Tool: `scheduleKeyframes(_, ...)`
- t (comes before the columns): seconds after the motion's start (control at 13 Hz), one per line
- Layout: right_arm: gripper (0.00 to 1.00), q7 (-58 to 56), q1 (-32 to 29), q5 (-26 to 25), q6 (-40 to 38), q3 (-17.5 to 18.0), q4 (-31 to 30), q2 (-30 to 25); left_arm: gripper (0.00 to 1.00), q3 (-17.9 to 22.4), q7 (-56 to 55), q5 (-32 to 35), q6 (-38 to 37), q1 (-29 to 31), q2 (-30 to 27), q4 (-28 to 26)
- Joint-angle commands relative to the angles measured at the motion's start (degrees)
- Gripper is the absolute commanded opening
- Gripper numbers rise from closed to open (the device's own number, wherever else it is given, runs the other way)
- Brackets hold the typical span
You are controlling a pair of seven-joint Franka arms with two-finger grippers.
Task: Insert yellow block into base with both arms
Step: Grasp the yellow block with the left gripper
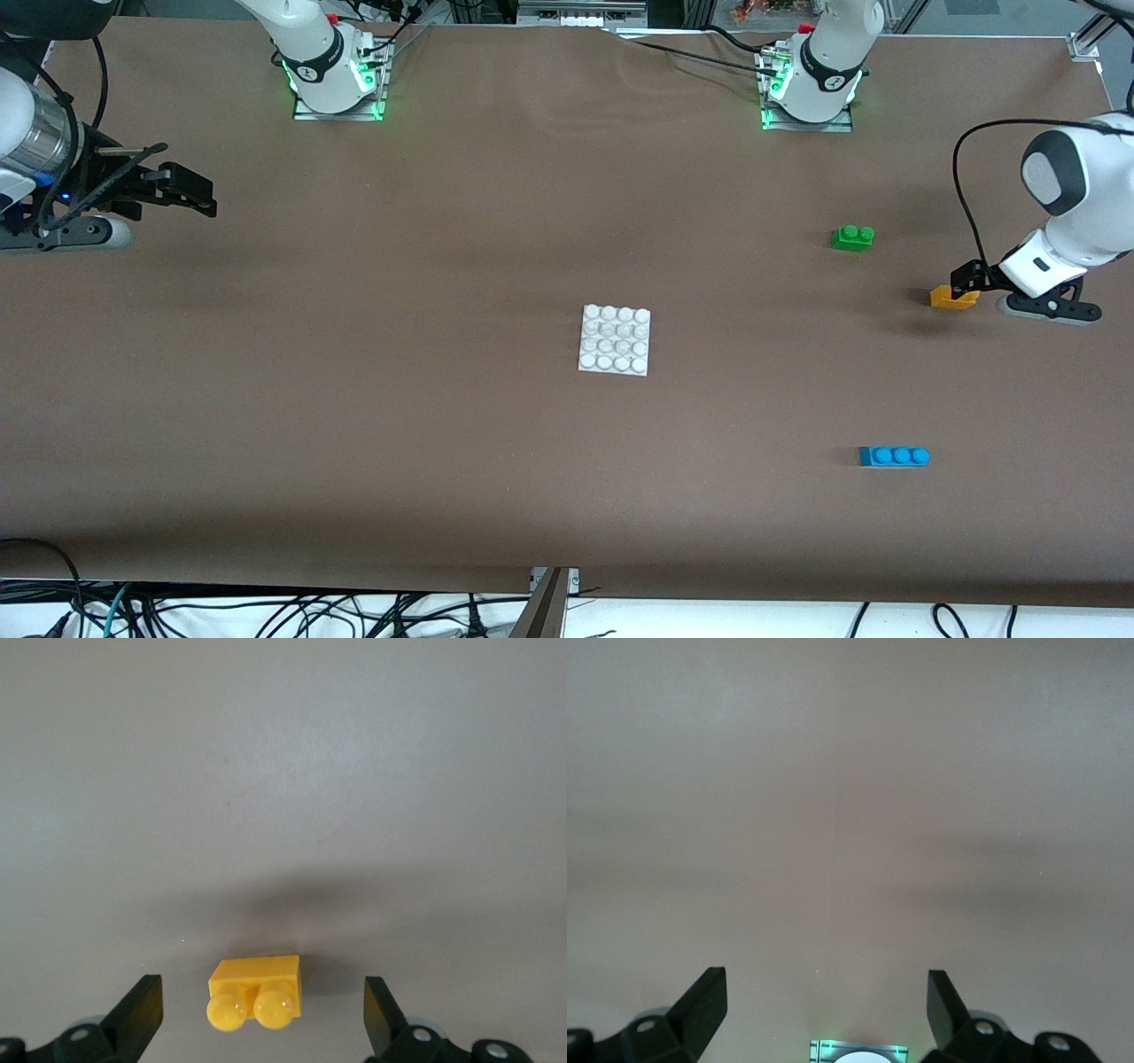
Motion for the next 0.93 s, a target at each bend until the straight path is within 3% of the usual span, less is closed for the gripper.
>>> scheduleKeyframes(0.0,1.0,0.32,-0.36,-0.71,-0.96,-0.06,1.81,1.1,1.0,-0.63,1.65,0.45,2.7,1.22,2.38,-0.49)
scheduleKeyframes(0.31,1.0,0.23,-0.53,-0.89,0.36,-1.11,1.81,1.19,1.0,-0.63,2.09,0.45,9.83,1.66,5.02,-2.69)
scheduleKeyframes(0.85,1.0,0.23,-0.62,-0.97,1.41,-1.21,1.81,1.45,1.0,-0.71,2.45,0.01,10.1,3.86,6.61,-4.09)
